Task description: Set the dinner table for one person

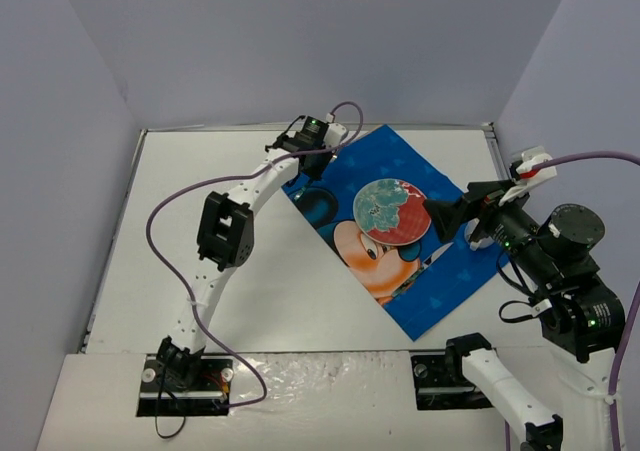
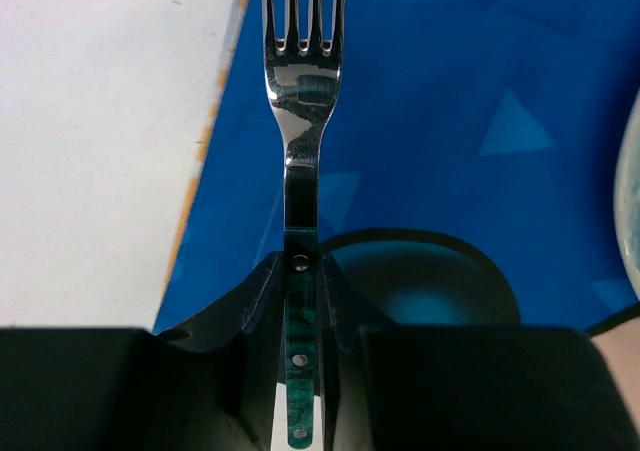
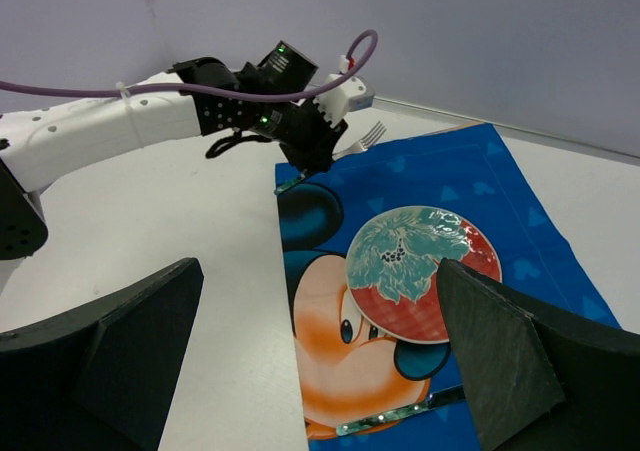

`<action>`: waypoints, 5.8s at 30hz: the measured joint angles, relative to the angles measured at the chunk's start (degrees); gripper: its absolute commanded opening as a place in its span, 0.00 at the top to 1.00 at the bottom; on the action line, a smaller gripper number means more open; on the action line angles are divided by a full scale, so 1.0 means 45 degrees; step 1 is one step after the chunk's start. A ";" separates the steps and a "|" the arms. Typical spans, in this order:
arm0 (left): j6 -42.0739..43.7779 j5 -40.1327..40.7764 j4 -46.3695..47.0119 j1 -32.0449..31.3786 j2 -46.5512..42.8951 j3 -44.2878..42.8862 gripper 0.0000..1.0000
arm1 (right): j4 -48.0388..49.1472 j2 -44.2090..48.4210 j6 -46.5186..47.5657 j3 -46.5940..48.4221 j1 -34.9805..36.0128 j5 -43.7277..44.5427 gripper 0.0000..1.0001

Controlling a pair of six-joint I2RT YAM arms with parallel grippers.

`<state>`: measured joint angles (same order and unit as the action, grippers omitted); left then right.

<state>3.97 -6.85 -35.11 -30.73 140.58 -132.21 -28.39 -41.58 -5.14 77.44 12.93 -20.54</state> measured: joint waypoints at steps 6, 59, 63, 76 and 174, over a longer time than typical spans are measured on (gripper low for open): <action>0.0458 -0.0498 -0.0108 -0.0524 0.1126 -0.1314 1.00 | -0.0174 0.0004 -0.0182 0.0068 0.0054 -0.0221 0.00; 0.0383 -0.0315 0.1196 -0.0901 0.1880 -0.1110 0.14 | -0.0843 -0.0272 -0.0172 0.0303 0.0054 -0.0310 0.00; 0.0078 -0.0189 0.1710 -0.0901 0.0838 0.0284 0.03 | -0.0850 -0.0262 -0.0159 0.0325 0.0054 -0.0290 0.00; -0.1555 0.0913 0.3775 -0.0614 -0.4266 0.4108 0.03 | -0.0917 0.0596 0.0012 0.0770 0.0054 0.0790 0.00; -0.4471 0.5539 -0.1181 0.3335 -2.5612 1.8304 0.03 | -0.1409 0.6829 0.0489 -0.3250 0.0064 0.9291 0.00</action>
<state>-16.15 18.07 -40.42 -15.73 25.33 -49.84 -34.73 -10.85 -2.94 62.81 13.21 21.27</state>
